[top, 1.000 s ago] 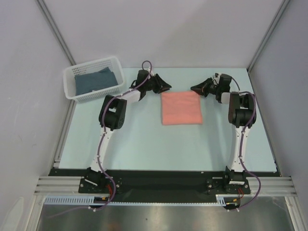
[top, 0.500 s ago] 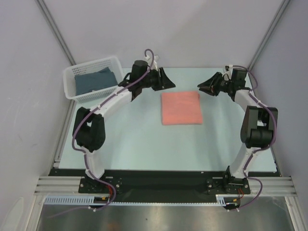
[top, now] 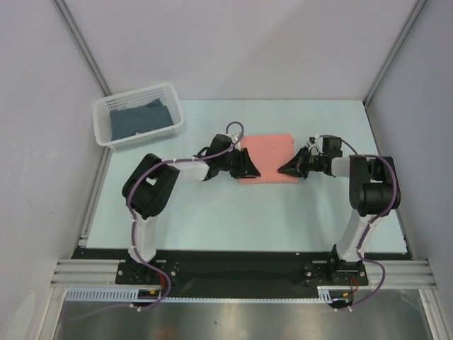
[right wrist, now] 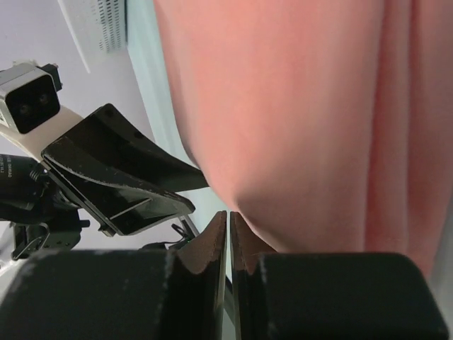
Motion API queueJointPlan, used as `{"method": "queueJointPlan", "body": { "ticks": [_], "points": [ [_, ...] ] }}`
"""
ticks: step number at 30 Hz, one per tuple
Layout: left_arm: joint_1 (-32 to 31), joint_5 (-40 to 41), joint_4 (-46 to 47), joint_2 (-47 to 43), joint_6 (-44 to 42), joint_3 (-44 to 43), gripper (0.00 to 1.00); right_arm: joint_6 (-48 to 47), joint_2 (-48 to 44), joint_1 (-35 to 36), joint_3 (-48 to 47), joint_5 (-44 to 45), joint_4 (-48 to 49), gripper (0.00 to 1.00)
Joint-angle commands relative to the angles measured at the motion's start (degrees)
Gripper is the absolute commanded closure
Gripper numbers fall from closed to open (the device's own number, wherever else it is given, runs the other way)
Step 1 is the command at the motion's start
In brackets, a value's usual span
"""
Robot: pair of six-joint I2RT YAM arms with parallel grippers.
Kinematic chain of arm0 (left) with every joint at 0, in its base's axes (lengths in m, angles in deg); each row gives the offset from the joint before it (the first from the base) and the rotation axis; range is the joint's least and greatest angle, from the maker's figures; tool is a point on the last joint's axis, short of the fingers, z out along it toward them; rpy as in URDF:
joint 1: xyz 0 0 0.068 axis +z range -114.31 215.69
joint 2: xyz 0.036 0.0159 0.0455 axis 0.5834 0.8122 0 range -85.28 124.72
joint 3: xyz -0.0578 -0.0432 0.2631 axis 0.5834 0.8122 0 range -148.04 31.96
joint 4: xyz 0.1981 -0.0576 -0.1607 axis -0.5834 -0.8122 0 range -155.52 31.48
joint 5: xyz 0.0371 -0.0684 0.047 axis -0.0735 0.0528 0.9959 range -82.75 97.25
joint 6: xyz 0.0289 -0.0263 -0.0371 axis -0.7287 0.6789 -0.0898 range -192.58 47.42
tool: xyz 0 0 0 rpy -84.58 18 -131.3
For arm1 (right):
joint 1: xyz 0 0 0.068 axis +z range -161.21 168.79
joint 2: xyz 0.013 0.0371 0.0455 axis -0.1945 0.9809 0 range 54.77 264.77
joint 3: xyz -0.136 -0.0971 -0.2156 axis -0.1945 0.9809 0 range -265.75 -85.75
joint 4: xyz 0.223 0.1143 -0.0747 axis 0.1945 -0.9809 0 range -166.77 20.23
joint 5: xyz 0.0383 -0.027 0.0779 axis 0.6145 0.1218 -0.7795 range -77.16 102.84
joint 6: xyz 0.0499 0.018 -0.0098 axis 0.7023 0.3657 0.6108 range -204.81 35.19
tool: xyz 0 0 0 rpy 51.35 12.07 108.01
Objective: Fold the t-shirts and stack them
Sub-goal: Fold the tshirt, then neatly place the folded tshirt to the corner
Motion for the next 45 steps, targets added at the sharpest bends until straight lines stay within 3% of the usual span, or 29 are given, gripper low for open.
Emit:
{"method": "queueJointPlan", "body": {
  "ticks": [1,10,13,17,18,23,27,30,37,45],
  "points": [
    [0.37,0.46,8.1,0.24,1.75,0.26,0.61,-0.11,1.54,-1.06,0.51,-2.65,5.68,0.9],
    [3.54,-0.59,12.77,0.33,3.96,8.61,0.6,-3.97,4.62,-6.86,4.55,-0.37,1.46,0.9],
    [3.19,-1.46,11.89,-2.64,2.99,11.42,0.6,-5.2,0.68,-8.71,6.66,0.42,-0.38,0.9],
    [2.66,-2.87,10.75,-10.11,1.85,17.3,0.6,-9.33,-6.61,-10.99,6.14,7.44,-11.62,0.83],
    [2.57,-2.96,10.22,-14.65,1.67,19.67,0.6,-10.47,-9.59,-11.26,5.79,10.67,-12.86,0.74],
    [1.17,-2.61,1.53,-29.7,-0.35,23.91,0.58,-15.31,-10.41,-11.53,-2.36,15.54,-18.05,0.57],
    [1.17,0.11,-9.01,-42.53,-3.86,24.96,0.55,-17.16,-2.96,-10.74,-12.97,13.19,-19.19,0.22],
    [1.43,1.87,-16.49,-50.36,-5.44,26.45,0.53,-20.58,4.26,-8.99,-20.9,13.16,-22.44,0.13],
    [4.94,2.31,-22.3,-62.85,-4.13,33.83,0.5,-28.32,18.67,-6.26,-41.72,12.03,-29.03,0.17],
    [8.9,-0.24,-22.39,-63.39,-5.62,34.38,0.5,-30.69,25.71,-3.45,-48.0,10.97,-32.29,0.29]
  ]
}}
